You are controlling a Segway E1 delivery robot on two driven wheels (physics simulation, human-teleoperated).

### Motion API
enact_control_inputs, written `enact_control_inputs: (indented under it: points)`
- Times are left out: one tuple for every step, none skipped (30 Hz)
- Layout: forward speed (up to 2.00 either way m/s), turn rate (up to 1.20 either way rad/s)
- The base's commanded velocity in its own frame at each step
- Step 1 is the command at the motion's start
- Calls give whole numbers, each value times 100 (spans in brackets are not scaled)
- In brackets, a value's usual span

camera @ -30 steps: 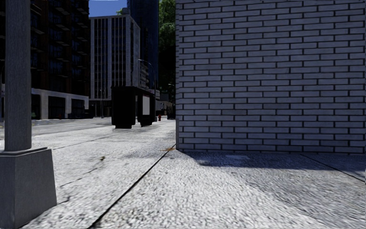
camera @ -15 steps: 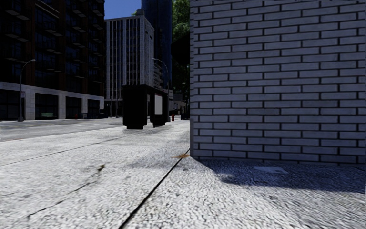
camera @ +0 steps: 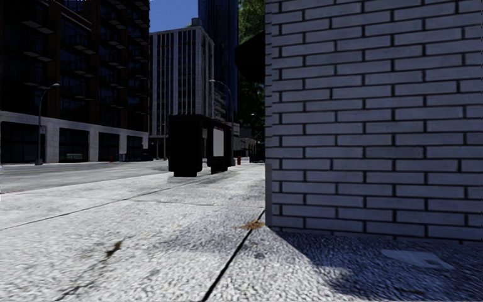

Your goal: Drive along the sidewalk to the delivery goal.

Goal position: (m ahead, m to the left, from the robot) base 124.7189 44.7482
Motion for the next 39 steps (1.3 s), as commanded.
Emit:
enact_control_inputs:
  points:
    - [134,34]
    - [134,37]
    - [136,39]
    - [136,39]
    - [136,39]
    - [136,40]
    - [136,41]
    - [136,41]
    - [136,41]
    - [136,42]
    - [136,42]
    - [136,42]
    - [136,42]
    - [136,42]
    - [136,42]
    - [136,42]
    - [136,42]
    - [136,42]
    - [136,42]
    - [136,42]
    - [136,42]
    - [136,42]
    - [136,42]
    - [136,42]
    - [136,42]
    - [136,42]
    - [136,42]
    - [136,42]
    - [136,42]
    - [136,42]
    - [136,42]
    - [136,42]
    - [136,42]
    - [136,42]
    - [136,42]
    - [136,42]
    - [136,42]
    - [136,42]
    - [136,42]
